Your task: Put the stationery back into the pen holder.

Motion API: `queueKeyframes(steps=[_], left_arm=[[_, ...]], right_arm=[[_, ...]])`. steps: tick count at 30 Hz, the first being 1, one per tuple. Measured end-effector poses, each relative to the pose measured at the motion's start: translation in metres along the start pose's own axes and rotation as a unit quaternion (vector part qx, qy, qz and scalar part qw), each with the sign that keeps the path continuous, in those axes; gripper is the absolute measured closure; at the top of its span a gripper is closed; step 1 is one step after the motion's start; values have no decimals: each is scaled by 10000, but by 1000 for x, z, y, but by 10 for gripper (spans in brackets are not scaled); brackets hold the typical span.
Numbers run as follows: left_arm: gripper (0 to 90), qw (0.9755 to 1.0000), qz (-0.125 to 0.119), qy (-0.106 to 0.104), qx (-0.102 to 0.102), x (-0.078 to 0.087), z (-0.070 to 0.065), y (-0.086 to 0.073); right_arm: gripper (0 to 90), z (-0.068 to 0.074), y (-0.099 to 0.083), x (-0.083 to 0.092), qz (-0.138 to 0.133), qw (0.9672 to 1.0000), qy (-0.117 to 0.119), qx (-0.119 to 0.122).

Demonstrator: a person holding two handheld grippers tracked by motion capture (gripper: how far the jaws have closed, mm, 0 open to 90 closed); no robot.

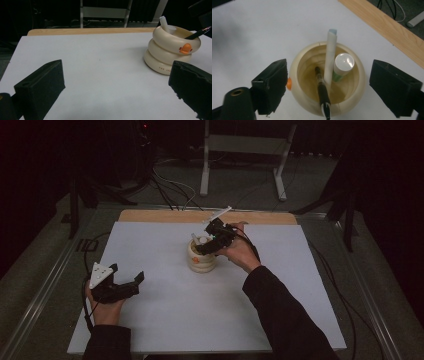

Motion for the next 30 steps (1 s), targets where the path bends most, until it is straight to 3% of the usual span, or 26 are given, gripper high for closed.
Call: queueKeyframes(steps=[6,15,30], left_arm=[[7,10000,0,3,-10,0,0,0],[7,10000,1,22,-17,0,0,0],[7,9999,-1,137,-85,3,3,1]], right_arm=[[99,-4,0,5,-238,9996,-9,-181],[98,-9,-3,13,-635,9967,-6,-501],[30,-20,-17,44,-1110,9917,-215,-606]])
Point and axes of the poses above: each handheld gripper's, and its own axes: x roughly backward along the jaws, y roughly out of its top, z roughly to its left, the point moved 2 cm from there along -x, roughly forward along the jaws, and after that the axes turned 4 degrees about -z, right-handed, at the moved point
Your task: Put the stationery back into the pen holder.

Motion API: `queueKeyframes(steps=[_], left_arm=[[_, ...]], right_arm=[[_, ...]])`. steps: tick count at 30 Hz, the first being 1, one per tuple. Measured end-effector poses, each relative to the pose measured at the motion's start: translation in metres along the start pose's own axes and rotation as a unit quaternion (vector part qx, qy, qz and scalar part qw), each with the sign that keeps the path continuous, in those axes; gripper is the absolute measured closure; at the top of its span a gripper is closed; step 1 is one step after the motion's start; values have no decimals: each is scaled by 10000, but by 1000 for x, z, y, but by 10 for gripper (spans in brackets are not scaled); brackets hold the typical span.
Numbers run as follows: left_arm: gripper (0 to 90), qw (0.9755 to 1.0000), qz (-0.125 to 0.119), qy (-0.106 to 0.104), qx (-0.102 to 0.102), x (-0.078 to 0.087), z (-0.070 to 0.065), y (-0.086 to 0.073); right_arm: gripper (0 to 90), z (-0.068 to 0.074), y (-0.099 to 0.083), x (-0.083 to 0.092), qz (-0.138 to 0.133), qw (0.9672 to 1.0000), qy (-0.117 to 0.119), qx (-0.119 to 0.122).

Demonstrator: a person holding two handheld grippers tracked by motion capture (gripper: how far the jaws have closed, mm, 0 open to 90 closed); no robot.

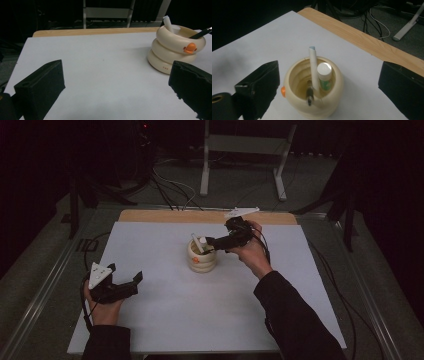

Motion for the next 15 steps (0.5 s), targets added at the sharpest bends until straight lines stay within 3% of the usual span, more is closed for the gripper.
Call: queueKeyframes(steps=[15], left_arm=[[7,9997,7,98,-203,3,-1,3]], right_arm=[[0,-8,-17,23,-198,9994,-273,77]])
Point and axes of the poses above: each handheld gripper's, and its own axes: x roughly backward along the jaws, y roughly out of its top, z roughly to its left, the point moved 2 cm from there along -x, roughly forward along the jaws, and after that the axes turned 4 degrees about -z, right-handed, at the moved point
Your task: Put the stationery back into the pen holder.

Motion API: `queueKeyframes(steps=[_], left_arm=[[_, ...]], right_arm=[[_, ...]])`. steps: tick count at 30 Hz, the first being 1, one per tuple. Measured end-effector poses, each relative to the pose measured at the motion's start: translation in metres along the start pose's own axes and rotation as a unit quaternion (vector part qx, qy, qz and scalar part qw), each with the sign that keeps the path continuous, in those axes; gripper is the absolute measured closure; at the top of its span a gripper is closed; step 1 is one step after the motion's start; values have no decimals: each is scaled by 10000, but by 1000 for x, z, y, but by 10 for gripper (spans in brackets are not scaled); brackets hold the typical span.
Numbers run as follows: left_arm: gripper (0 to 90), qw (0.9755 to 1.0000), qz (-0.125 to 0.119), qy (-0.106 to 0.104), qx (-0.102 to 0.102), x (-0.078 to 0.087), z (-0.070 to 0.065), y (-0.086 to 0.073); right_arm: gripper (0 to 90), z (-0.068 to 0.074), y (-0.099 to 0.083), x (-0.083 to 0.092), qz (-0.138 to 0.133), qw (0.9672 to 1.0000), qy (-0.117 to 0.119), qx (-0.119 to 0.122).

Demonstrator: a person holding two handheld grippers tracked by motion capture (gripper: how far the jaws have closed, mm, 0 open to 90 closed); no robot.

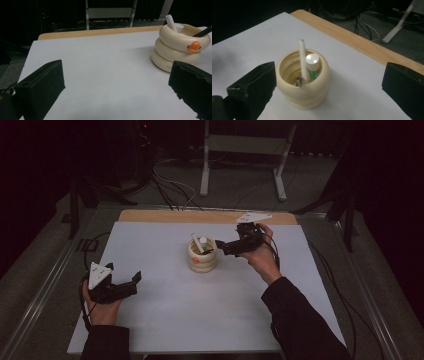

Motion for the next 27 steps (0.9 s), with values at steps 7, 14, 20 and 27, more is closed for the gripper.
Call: queueKeyframes(steps=[7,14,20,27], left_arm=[[7,10000,-8,26,-12,2,1,1],[7,9999,-29,24,-97,4,0,4],[7,9999,-5,31,-148,5,-1,5],[7,9999,-8,42,-144,6,0,6]], right_arm=[[0,-2,-3,9,-41,10000,-62,44],[0,-5,-8,17,-96,9999,-48,-8],[0,-9,-15,24,-136,9999,-44,-85],[0,-11,-22,32,-182,9997,-72,-137]])
Point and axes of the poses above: each handheld gripper's, and its own axes: x roughly backward along the jaws, y roughly out of its top, z roughly to its left, the point moved 2 cm from there along -x, roughly forward along the jaws, and after that the axes turned 4 degrees about -z, right-handed, at the moved point
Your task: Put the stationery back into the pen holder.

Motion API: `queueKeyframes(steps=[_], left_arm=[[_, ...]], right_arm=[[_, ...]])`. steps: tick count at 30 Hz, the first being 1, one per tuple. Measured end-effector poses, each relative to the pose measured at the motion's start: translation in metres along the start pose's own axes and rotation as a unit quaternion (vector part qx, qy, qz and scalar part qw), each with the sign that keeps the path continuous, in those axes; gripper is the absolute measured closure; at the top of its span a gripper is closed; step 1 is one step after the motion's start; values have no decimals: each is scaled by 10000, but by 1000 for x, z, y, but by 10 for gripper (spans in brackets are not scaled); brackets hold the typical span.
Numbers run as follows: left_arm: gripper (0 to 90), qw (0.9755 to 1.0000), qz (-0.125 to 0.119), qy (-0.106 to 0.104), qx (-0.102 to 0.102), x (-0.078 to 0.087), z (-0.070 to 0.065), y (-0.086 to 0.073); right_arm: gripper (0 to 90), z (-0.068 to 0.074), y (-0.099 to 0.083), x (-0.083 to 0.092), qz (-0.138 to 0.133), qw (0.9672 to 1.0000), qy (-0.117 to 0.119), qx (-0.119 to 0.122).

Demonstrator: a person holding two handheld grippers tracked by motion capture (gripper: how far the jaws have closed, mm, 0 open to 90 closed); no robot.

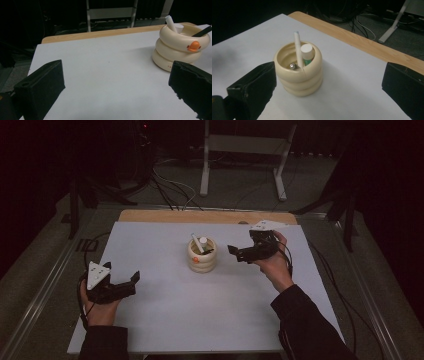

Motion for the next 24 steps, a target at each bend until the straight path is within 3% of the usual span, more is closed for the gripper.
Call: queueKeyframes(steps=[15,24], left_arm=[[7,10000,-48,-7,17,5,3,3],[7,10000,-59,-19,-14,6,4,5]], right_arm=[[0,-7,-19,16,-152,9996,-123,-194],[0,-8,-27,29,-211,9992,-324,-62]])
Point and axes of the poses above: each handheld gripper's, and its own axes: x roughly backward along the jaws, y roughly out of its top, z roughly to its left, the point moved 2 cm from there along -x, roughly forward along the jaws, and after that the axes turned 4 degrees about -z, right-handed, at the moved point
